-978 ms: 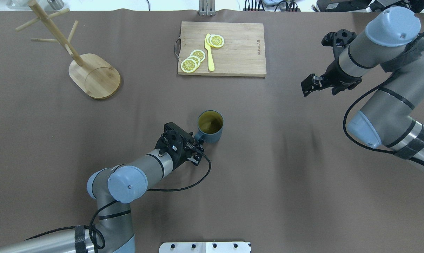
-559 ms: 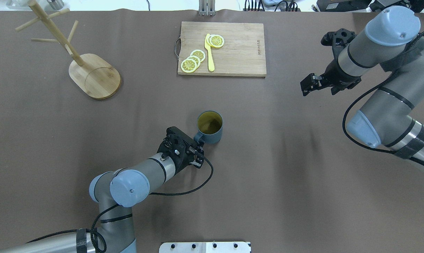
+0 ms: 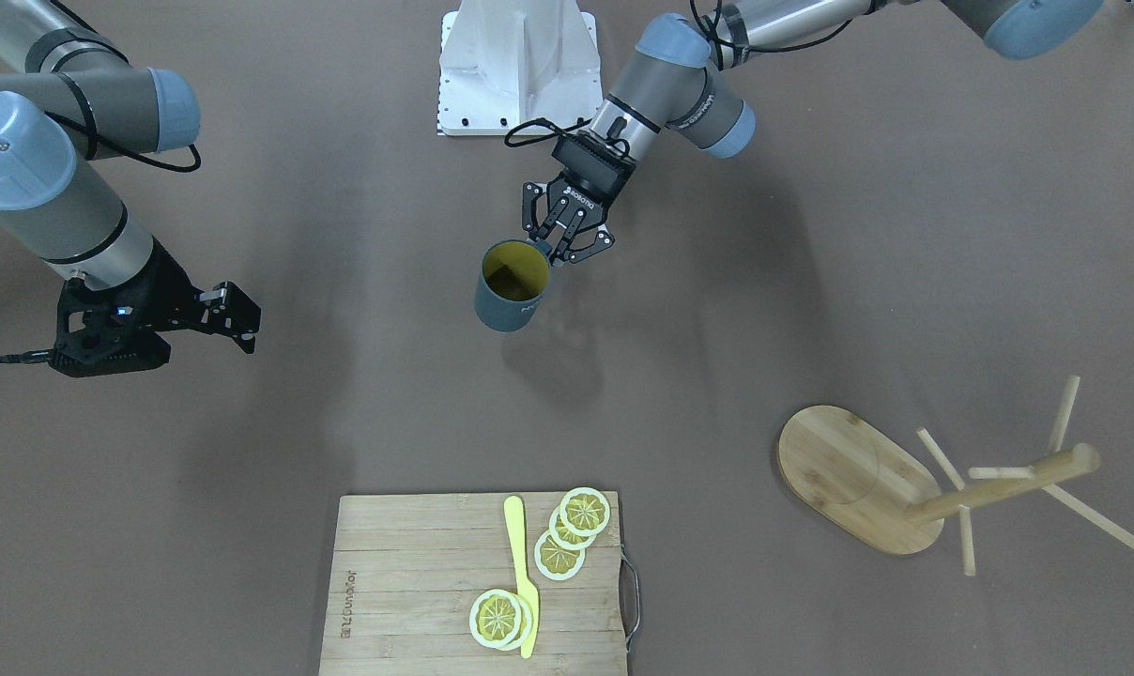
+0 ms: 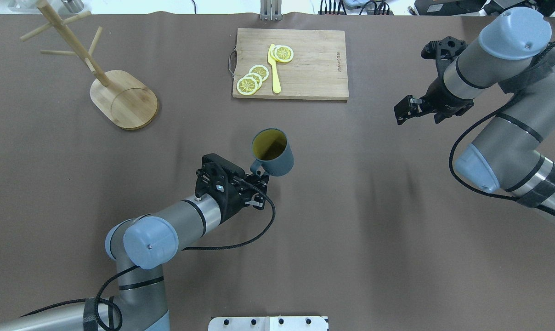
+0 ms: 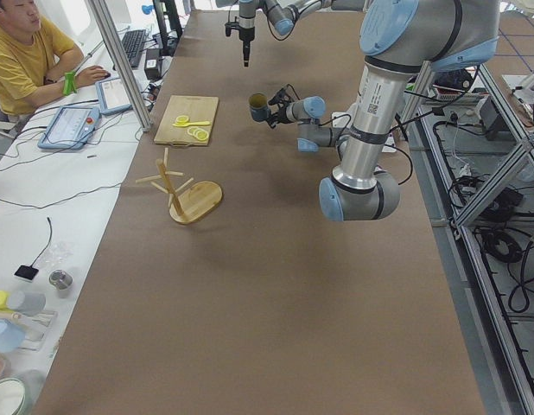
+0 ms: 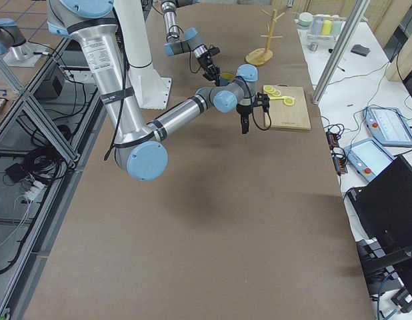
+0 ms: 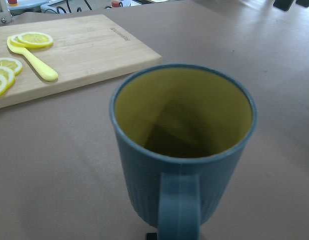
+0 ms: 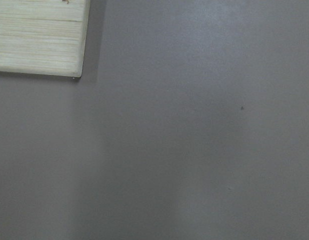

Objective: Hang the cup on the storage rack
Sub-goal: 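Lift the blue mug by its handle and carry it toward the wooden stand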

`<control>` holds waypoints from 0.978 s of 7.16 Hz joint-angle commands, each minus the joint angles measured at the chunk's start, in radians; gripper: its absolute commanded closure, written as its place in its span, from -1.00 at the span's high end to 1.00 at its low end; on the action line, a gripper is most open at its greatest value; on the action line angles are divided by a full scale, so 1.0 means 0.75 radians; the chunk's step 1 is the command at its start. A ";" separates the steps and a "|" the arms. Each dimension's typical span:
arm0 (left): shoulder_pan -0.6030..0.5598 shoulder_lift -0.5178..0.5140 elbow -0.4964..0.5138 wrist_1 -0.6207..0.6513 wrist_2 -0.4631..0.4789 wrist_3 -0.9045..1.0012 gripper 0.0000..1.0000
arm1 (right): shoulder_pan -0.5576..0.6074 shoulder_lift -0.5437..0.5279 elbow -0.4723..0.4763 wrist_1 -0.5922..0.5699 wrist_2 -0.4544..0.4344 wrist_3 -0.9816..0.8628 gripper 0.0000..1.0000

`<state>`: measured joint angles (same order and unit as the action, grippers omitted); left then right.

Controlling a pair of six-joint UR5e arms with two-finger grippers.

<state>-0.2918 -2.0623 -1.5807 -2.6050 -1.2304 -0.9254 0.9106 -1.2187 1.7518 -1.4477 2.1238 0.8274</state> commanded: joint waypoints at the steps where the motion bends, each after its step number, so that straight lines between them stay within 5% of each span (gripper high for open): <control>1: -0.130 0.080 -0.011 -0.174 0.009 -0.542 -1.00 | 0.007 -0.007 0.004 0.000 0.003 -0.001 1.00; 5: -0.694 0.109 0.076 -0.233 -0.643 -1.241 -1.00 | 0.127 -0.129 0.004 -0.002 0.028 -0.125 1.00; 7: -0.803 0.109 0.125 -0.414 -0.730 -1.534 -1.00 | 0.150 -0.144 0.002 -0.002 0.026 -0.144 1.00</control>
<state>-0.8403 -1.9811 -1.5118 -2.8307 -1.7367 -1.9328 1.0117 -1.3175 1.7547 -1.4492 2.1427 0.7323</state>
